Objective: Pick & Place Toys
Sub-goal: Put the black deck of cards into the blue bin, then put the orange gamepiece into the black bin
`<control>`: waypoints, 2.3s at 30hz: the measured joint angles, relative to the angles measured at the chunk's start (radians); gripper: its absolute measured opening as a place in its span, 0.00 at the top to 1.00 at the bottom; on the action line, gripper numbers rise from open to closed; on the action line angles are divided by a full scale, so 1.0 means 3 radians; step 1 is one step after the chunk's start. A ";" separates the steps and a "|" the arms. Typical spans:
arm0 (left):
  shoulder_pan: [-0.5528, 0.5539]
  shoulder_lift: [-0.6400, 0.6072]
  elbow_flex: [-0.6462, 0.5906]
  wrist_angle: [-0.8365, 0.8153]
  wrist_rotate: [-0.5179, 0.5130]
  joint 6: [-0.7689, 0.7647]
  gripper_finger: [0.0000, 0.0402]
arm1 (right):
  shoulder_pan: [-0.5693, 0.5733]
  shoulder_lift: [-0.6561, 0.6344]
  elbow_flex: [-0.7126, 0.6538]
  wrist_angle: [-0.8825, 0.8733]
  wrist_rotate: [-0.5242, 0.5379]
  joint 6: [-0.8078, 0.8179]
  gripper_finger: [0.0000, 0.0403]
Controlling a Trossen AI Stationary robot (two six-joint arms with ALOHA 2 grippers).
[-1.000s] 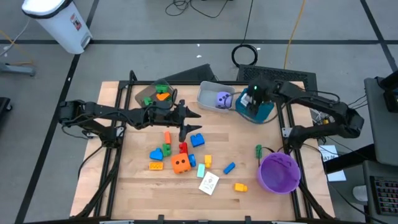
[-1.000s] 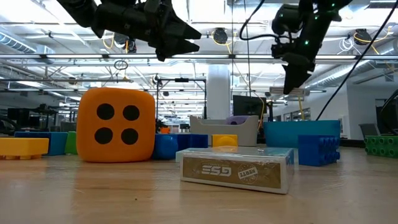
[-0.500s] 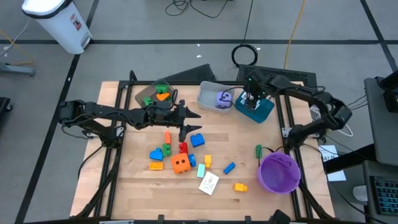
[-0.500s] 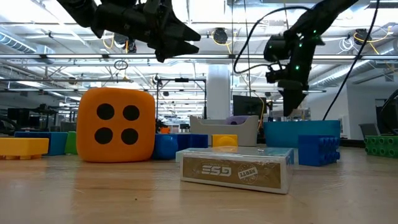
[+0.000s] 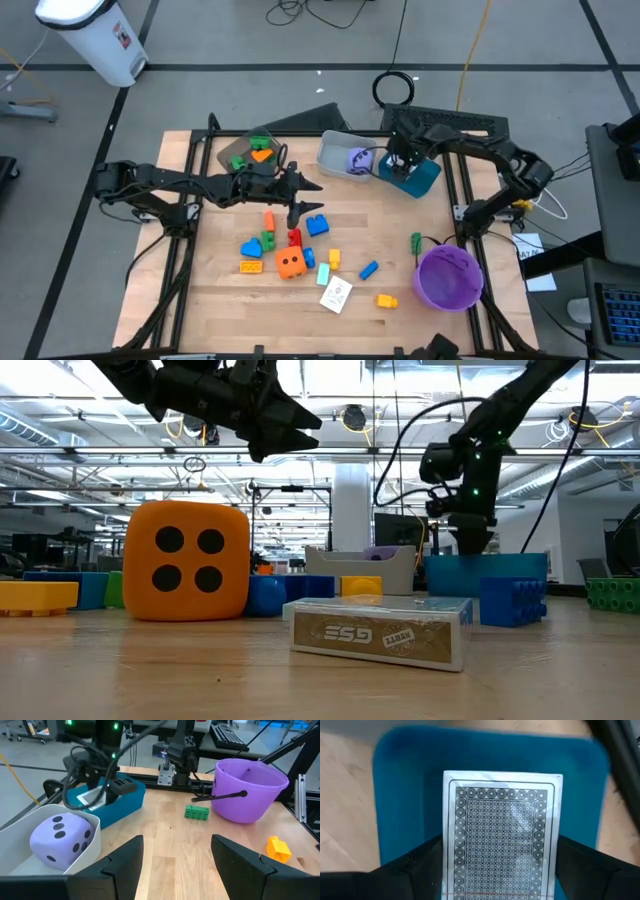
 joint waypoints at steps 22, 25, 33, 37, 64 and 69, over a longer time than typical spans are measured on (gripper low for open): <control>-0.0008 0.0000 -0.0001 0.0000 0.0000 0.0016 0.40 | 0.0000 -0.0078 -0.0248 0.0270 -0.0059 -0.0129 0.12; -0.0008 0.0000 -0.0001 0.0001 -0.0001 -0.0009 0.40 | 0.0000 -0.0223 -0.0248 0.0259 -0.0050 -0.0159 0.12; -0.0008 -0.0002 -0.0001 0.0001 -0.0001 0.0016 0.40 | 0.0064 -0.0953 -0.0248 0.0229 0.0108 -0.0081 0.14; 0.0009 -0.0115 -0.0004 -0.0028 -0.0001 0.0122 0.40 | 0.0180 -0.1322 -0.0248 0.0302 -0.0198 0.0167 0.14; -0.0382 -0.0421 -0.0003 -0.0659 -0.0006 0.0056 0.40 | 0.2058 -0.1146 -0.0248 0.1047 -0.0758 0.1094 0.16; -0.0598 -0.0169 -0.0003 -0.0484 -0.0004 0.0060 0.40 | 0.2284 -0.0935 -0.0248 0.1314 -0.0757 0.1341 0.16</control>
